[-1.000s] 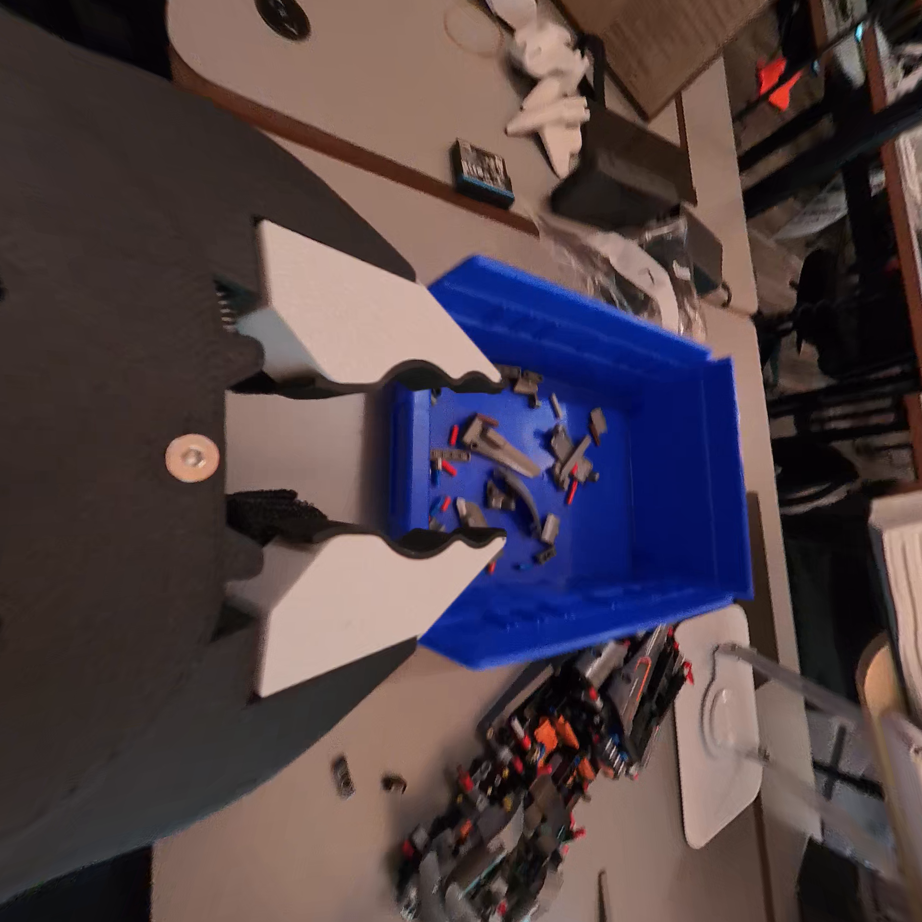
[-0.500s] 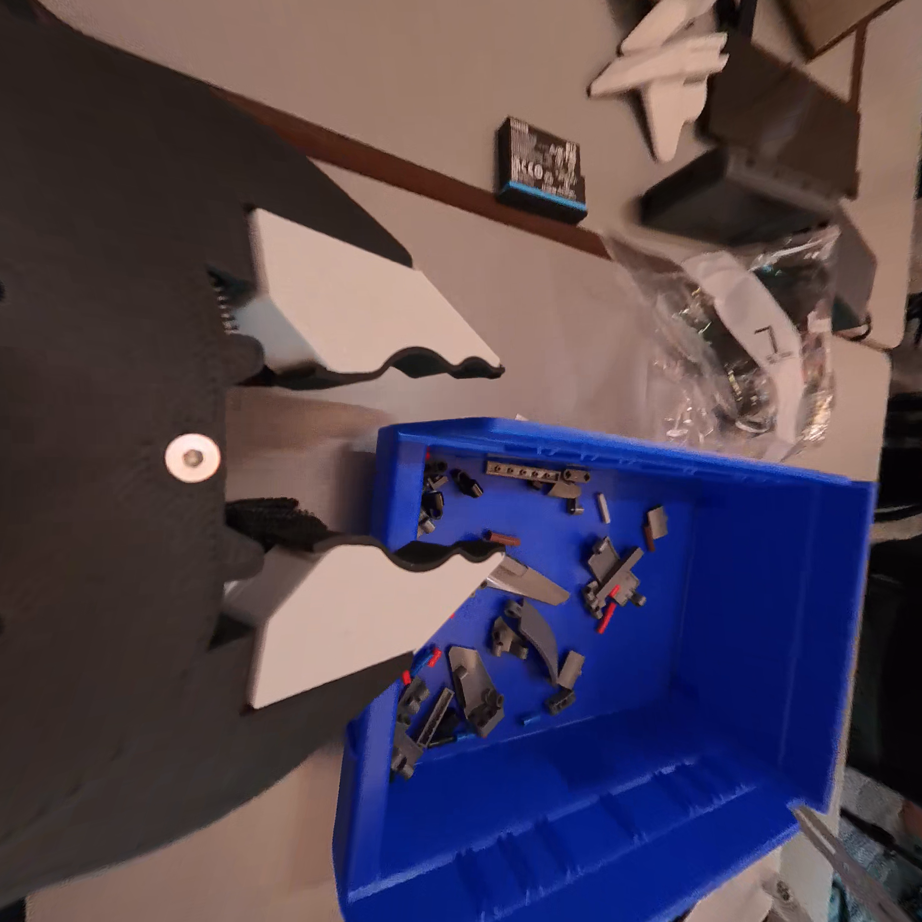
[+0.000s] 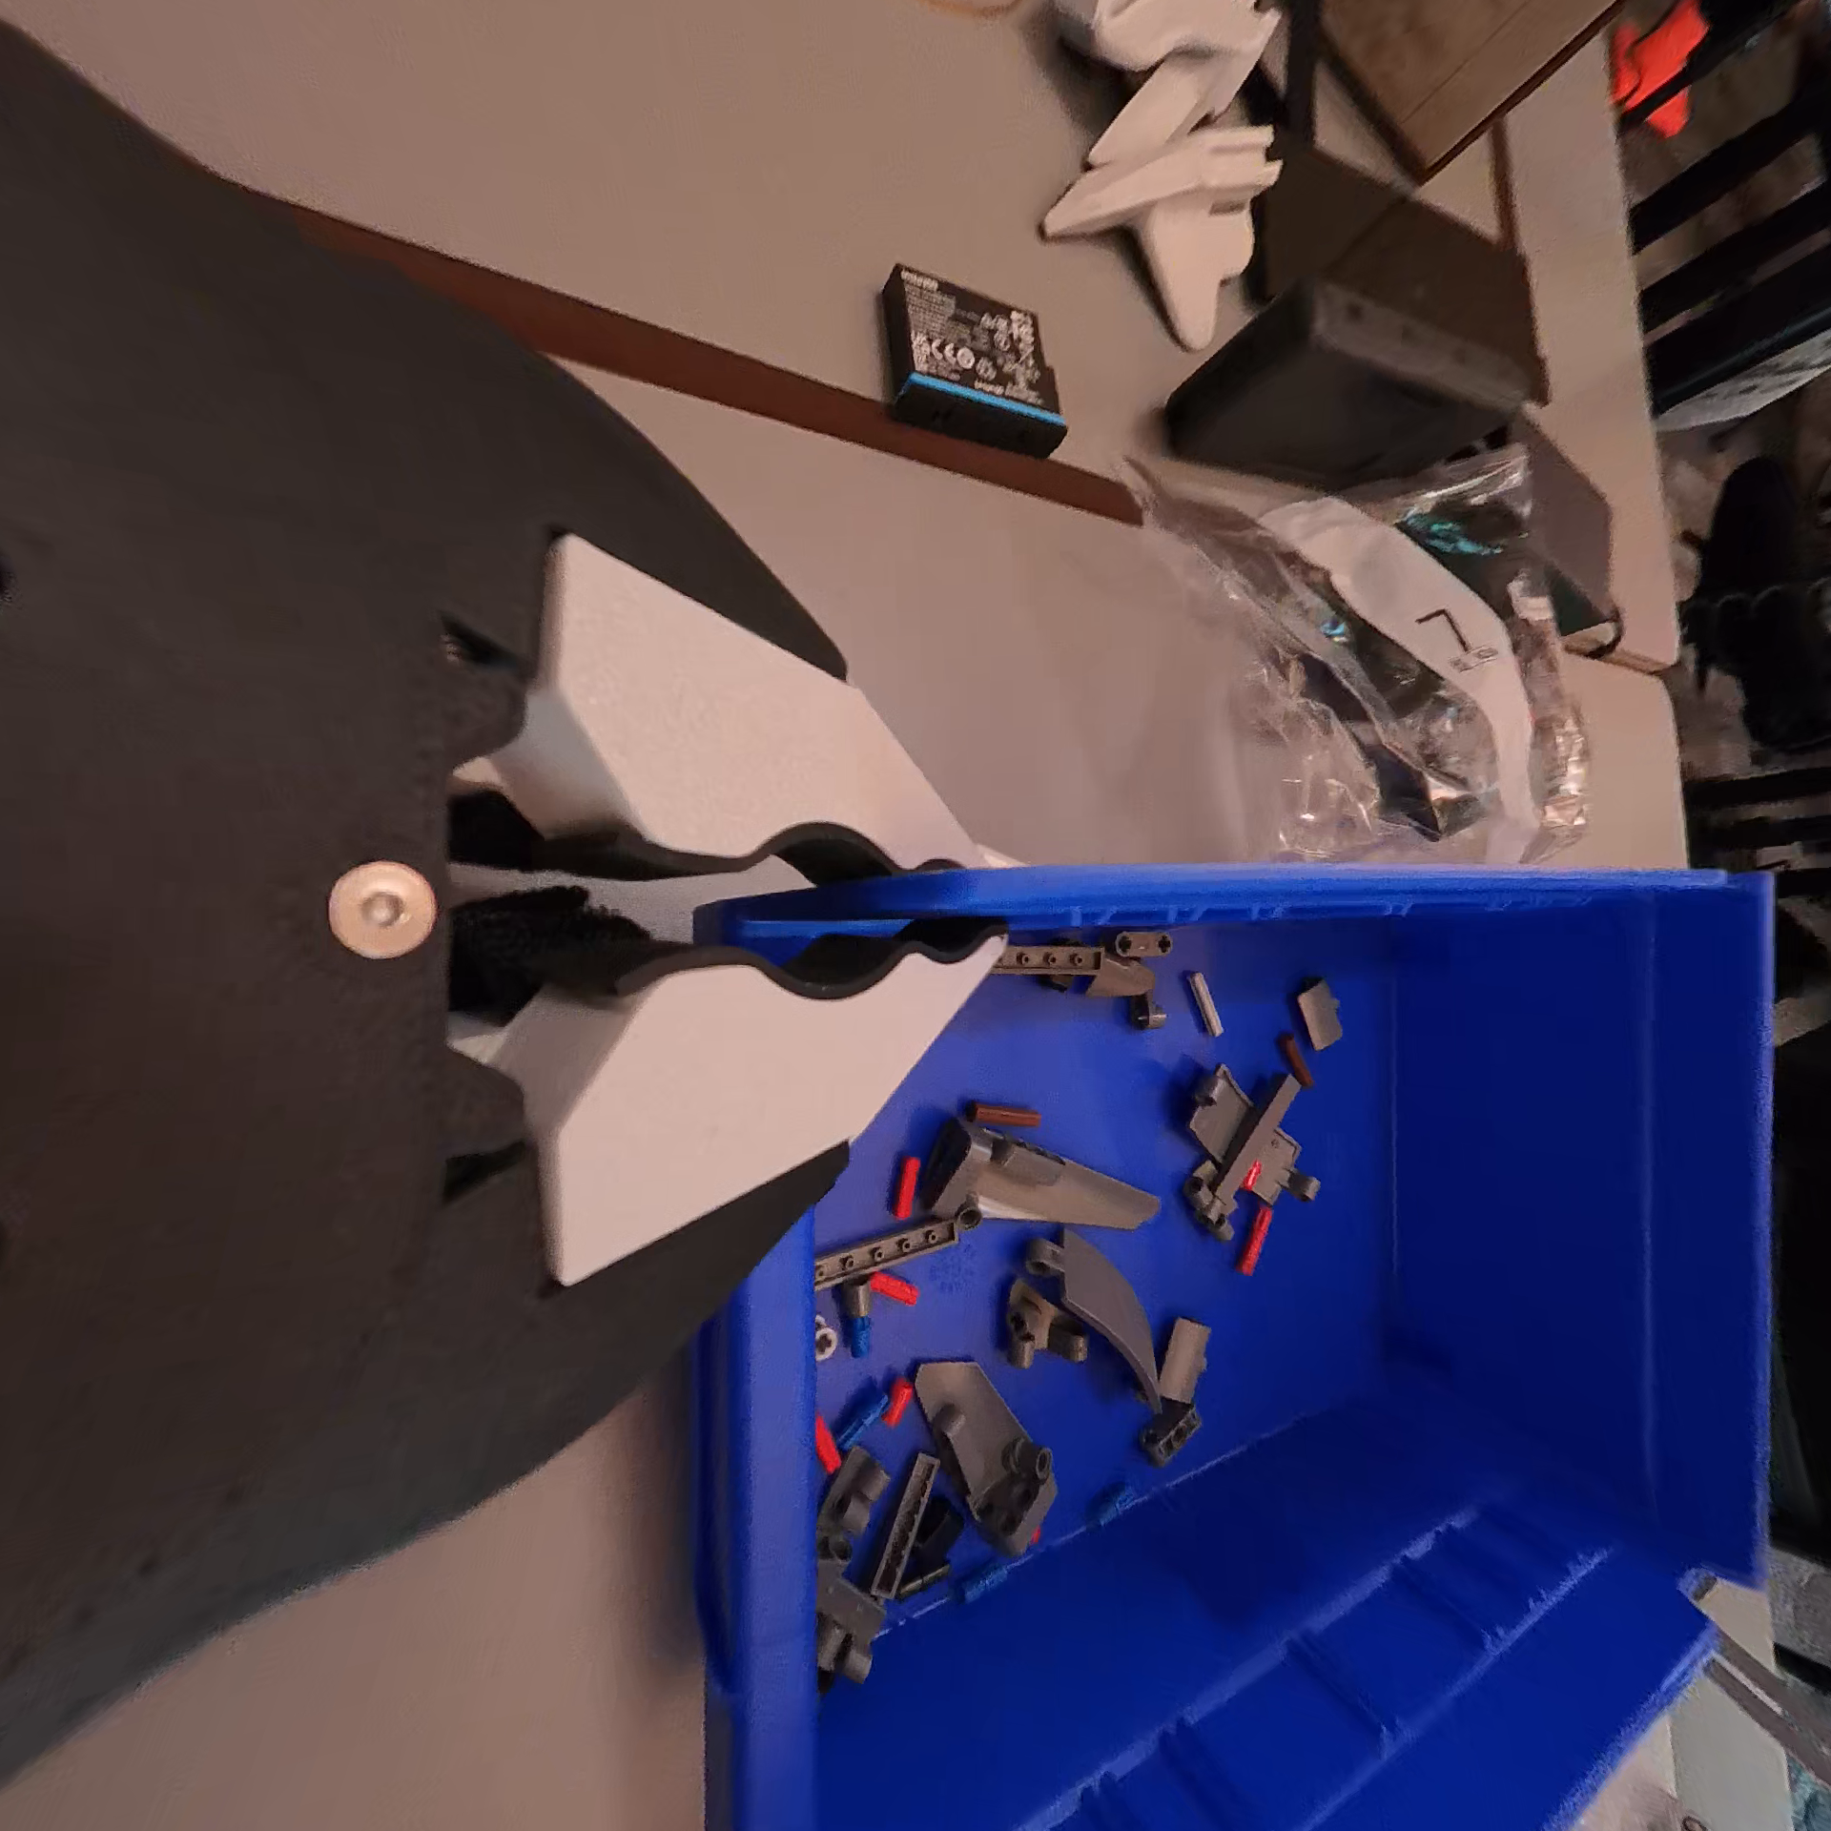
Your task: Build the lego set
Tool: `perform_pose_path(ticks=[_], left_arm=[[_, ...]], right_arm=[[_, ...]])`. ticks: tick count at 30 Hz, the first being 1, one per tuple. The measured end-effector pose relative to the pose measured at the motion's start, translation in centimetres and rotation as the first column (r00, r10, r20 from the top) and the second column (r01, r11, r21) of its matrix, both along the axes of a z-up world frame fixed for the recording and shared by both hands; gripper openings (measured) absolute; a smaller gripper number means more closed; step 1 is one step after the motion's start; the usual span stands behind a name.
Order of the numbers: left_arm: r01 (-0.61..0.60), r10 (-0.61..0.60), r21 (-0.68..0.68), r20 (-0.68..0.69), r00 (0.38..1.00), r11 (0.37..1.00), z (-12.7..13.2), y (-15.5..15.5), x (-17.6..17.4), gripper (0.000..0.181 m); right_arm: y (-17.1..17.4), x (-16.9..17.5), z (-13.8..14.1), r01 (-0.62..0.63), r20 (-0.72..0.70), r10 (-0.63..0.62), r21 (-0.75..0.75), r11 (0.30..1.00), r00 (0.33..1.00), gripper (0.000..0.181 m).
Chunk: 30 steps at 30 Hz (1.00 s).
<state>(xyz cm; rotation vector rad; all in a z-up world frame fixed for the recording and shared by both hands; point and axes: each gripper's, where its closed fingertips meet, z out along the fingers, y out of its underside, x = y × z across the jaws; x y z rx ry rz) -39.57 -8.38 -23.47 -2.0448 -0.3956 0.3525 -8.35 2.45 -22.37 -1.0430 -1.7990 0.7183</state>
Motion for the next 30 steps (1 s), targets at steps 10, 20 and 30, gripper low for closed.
perform_pose_path(ticks=[10,20,30], left_arm=[[0.021,-0.027,-0.036,-0.178,0.984,0.999,3.3,-0.5,0.1,0.000],[0.034,-0.035,-0.009,-0.122,0.992,0.999,3.1,-1.9,-0.1,0.000],[-0.010,-0.001,0.086,0.133,0.991,0.996,-1.6,-5.2,2.2,0.000]], right_arm=[[0.4,-0.8,-0.8,-0.003,0.018,0.003,-0.019,1.000,1.000,0.008],[0.6,-1.5,-0.6,-0.024,0.009,0.024,-0.036,0.999,1.000,0.010],[1.2,-2.0,-0.4,-0.025,-0.019,0.023,-0.082,0.996,1.000,0.009]])
